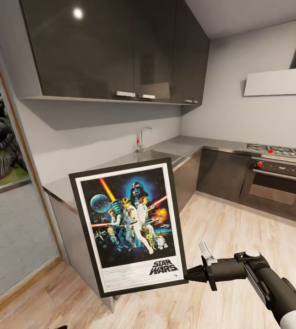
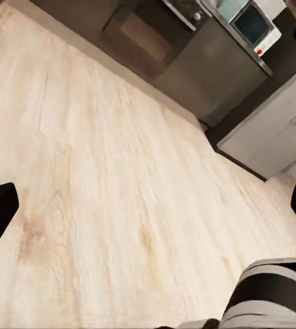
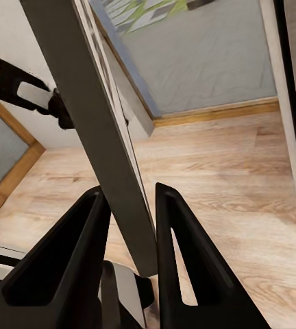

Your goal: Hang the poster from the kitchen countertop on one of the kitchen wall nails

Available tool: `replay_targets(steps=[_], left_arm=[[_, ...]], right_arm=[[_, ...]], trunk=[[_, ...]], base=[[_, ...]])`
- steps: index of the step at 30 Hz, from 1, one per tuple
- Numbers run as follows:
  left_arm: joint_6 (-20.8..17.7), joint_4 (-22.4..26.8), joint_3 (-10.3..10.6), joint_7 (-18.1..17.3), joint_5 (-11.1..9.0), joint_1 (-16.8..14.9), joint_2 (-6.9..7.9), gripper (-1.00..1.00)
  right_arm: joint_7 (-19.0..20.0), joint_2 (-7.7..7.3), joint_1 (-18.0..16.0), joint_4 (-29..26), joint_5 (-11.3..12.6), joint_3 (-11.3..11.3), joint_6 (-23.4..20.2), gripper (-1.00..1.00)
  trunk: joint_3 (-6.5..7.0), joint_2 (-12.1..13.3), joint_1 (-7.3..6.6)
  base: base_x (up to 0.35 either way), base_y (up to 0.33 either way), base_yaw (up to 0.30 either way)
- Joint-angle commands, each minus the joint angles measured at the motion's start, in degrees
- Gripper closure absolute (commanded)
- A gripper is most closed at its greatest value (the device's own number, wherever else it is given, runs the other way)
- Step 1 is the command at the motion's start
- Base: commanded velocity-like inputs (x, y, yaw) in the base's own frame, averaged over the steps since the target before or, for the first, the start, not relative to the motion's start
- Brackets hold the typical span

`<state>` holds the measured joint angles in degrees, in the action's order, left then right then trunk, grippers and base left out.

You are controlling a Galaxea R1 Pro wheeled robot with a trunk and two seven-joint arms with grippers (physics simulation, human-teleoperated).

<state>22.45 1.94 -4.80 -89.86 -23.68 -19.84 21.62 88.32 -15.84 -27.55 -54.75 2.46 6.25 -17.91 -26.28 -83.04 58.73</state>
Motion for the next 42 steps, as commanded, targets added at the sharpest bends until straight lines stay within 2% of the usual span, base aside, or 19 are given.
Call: replay_targets(steps=[1,2,3,5,9,16,32,42], left_arm=[[0.5,-0.2,-0.8,-0.1,-2.8,0.9,-0.5,-1.0],[0.5,-0.2,-0.8,-0.1,-4.4,1.4,-0.77,-1.0],[0.5,-0.3,-0.8,1.8,-8.0,2.6,-1.7,-1.0],[0.5,-0.3,-0.8,5.1,-10.0,3.4,-2.33,-1.0],[0.5,-0.4,-0.8,8.8,-11.4,4.0,-2.77,-1.0],[0.5,-0.4,-0.8,10.6,-12.0,4.5,-3.17,-1.0],[0.5,-0.4,-0.8,10.8,-12.2,4.6,-3.6,-1.0],[0.5,-0.4,-0.8,10.9,-12.2,4.6,-3.6,-1.0]], right_arm=[[0.1,-0.06,0.0,0.0,0.3,0.2,-0.7,1.0],[0.1,-0.06,0.0,0.0,0.3,0.2,-0.7,1.0],[0.1,-0.06,0.0,0.0,0.3,0.2,-0.6,1.0],[0.1,-0.06,0.0,0.0,0.3,0.2,-0.6,1.0],[0.1,-0.05,0.0,0.0,0.3,0.2,-0.6,1.0],[0.1,-0.06,0.0,0.0,0.3,0.3,-0.6,1.0],[0.1,0.02,0.0,0.0,0.3,0.2,-0.6,1.0],[0.1,0.02,0.0,0.0,0.3,0.2,-0.7,1.0]], trunk=[[-0.06,0.0,0.0],[-0.06,0.0,0.0],[-0.06,0.0,0.0],[-0.06,0.0,0.0],[-0.06,0.0,0.0],[-0.06,0.0,0.0],[-0.06,0.0,0.0],[-0.06,0.0,0.0]], base=[[0.0,0.0,0.0],[0.0,0.0,0.0],[0.0,0.0,0.0],[0.0,0.0,0.0],[0.0,0.0,0.0],[0.0,0.0,0.0],[-0.003,0.0,0.0],[-0.159,0.0,0.0]])
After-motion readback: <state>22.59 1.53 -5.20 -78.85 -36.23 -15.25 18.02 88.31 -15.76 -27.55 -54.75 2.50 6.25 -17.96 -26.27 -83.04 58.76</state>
